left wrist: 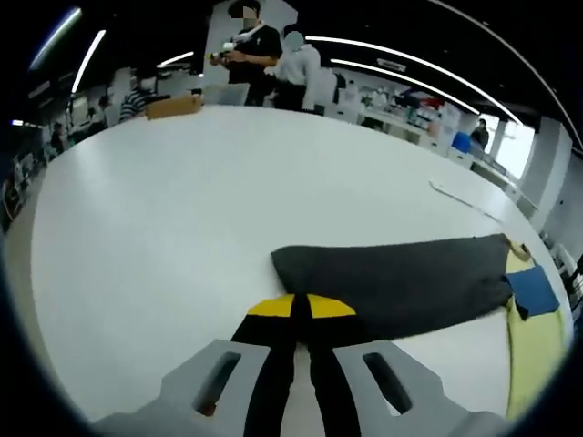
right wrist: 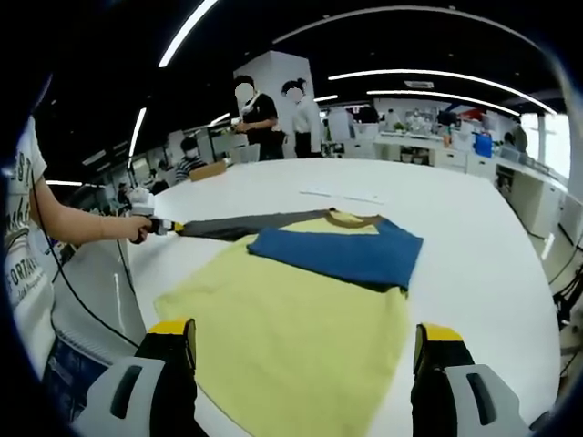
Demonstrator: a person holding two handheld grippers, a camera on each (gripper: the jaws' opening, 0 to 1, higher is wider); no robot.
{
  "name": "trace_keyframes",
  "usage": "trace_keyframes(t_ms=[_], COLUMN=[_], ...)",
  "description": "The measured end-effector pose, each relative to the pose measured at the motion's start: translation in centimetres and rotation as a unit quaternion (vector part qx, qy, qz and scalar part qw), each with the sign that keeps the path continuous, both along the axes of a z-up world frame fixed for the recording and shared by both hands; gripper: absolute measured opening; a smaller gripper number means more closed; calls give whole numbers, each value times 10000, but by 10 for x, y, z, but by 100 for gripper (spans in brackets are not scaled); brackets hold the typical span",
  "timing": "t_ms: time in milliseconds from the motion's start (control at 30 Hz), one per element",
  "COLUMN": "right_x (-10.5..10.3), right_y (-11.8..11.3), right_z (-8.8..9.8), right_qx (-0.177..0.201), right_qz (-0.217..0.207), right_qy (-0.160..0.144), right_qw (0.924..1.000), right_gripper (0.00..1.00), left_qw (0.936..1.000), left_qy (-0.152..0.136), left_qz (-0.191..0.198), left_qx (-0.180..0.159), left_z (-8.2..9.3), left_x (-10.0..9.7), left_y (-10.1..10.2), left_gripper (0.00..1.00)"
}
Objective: Fold the garment on the visible template until the final outline fits inside the template.
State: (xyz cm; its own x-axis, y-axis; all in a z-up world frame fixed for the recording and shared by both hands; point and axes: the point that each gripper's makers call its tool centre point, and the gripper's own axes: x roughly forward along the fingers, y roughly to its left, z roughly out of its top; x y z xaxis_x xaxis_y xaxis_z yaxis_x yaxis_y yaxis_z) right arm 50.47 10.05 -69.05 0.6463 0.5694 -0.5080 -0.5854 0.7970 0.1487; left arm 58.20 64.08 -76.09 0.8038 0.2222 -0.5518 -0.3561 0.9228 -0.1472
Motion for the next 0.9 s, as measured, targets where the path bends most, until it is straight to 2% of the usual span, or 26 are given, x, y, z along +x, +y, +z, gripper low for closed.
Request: trace_keyframes(t_ms=[200, 600, 900], right_x=[0, -1, -6], right_y=[2, 1, 9], right_z=[3, 6, 1], right_qx=[79, 133, 194], right_qz=[42, 92, 204], right_qy=[-35, -95, -36], right_qw=[10000, 9998, 9996], right_gripper=[99, 99, 99], left_qw=[9999, 9990, 9985], left_qy=[-64, -348, -461], left_qz=[48, -5, -182], left_qx=[-82, -292, -237], left_z=[4, 24, 35], left_x=[0, 4, 7], left_y=[-2, -16, -27], left_gripper=[1, 1, 1])
